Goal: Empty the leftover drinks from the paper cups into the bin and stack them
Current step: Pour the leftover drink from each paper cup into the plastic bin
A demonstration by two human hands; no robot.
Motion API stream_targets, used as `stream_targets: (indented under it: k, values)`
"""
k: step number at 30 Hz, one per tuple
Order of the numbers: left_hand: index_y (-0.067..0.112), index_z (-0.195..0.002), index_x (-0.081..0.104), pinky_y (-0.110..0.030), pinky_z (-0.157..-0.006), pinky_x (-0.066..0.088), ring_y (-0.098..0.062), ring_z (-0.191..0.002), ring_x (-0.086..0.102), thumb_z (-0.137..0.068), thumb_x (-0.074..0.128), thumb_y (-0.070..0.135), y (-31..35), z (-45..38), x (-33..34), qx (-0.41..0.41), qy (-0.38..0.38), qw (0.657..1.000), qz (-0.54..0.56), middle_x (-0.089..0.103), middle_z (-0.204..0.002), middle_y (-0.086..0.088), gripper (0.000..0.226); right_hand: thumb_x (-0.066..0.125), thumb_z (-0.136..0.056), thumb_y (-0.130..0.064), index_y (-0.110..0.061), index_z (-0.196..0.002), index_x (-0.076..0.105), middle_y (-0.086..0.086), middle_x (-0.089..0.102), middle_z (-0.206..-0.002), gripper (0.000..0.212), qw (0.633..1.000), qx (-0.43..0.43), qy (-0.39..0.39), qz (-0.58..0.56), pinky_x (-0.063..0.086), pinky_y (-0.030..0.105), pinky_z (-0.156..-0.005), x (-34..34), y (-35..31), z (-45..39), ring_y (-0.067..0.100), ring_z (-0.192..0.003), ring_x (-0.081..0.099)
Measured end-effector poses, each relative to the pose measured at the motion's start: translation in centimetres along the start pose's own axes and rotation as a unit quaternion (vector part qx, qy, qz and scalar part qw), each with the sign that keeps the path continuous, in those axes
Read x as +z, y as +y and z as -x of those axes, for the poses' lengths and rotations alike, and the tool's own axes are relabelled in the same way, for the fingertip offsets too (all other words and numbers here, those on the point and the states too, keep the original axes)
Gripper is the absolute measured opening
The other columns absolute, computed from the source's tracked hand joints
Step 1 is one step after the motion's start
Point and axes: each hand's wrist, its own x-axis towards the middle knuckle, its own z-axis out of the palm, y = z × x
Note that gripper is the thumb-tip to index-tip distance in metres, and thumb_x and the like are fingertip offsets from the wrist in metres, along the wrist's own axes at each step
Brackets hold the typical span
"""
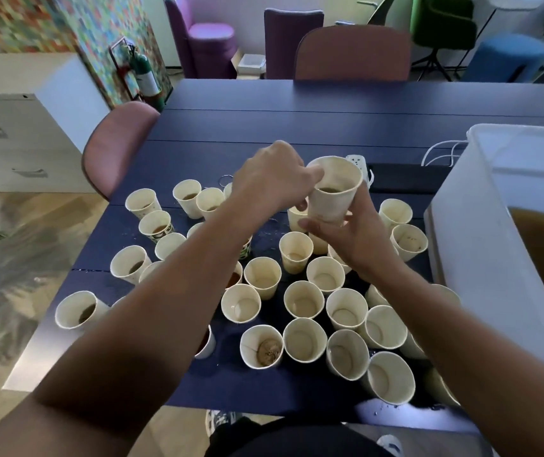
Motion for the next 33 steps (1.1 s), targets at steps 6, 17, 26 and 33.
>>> stream_targets:
  k: [6, 17, 26, 33]
  values:
    - [0.009, -0.063, 0.066, -0.043, -0.071, 0.057, -0.023, -0.067, 0.065, -0.081, 0.048, 0.048, 3.5, 2.4, 1.6, 0.066, 0.029, 0.992, 0.1, 0.069, -0.059, 0.001, 0.047, 0.085, -0.069, -0.039, -0.026, -0.125, 0.045, -0.021, 0.064, -0.105, 0.07, 0.992, -0.036, 0.115, -0.037, 0.053, 0.03, -0.081, -3.0, -1.0, 1.2, 0.003, -0.097, 0.063]
    - [0.025, -0.069, 0.064, -0.041, -0.072, 0.055, -0.017, -0.069, 0.063, -0.09, 0.05, 0.054, 9.4, 6.0, 6.3, 0.156, 0.004, 0.969, 0.193, 0.068, -0.067, 0.01, 0.039, 0.087, -0.074, -0.031, -0.019, -0.136, 0.039, -0.003, 0.055, -0.122, 0.08, 0.973, -0.022, 0.193, 0.127, 0.049, 0.024, -0.076, -16.1, -0.9, 2.3, 0.017, -0.104, 0.056]
    - [0.029, -0.097, 0.069, -0.033, -0.076, 0.053, -0.006, -0.083, 0.061, -0.094, 0.065, 0.042, 12.6, 8.9, 12.0, 0.224, -0.137, 0.952, 0.157, 0.067, -0.09, 0.018, 0.014, 0.084, -0.074, -0.042, -0.027, -0.128, 0.038, -0.005, 0.057, -0.117, 0.072, 0.94, 0.077, 0.236, 0.236, 0.047, 0.055, -0.096, -24.2, 2.4, 4.9, 0.029, -0.107, 0.057]
    - [0.028, -0.137, 0.055, -0.028, -0.101, 0.044, -0.009, -0.127, 0.05, -0.095, 0.064, 0.042, 13.5, 10.1, 15.1, 0.287, -0.194, 0.933, 0.097, 0.05, -0.141, 0.015, 0.045, 0.077, -0.083, -0.035, -0.02, -0.131, 0.034, 0.008, 0.059, -0.117, 0.066, 0.909, 0.164, 0.226, 0.308, 0.034, 0.057, -0.103, -25.9, 5.8, 5.7, 0.041, -0.113, 0.054]
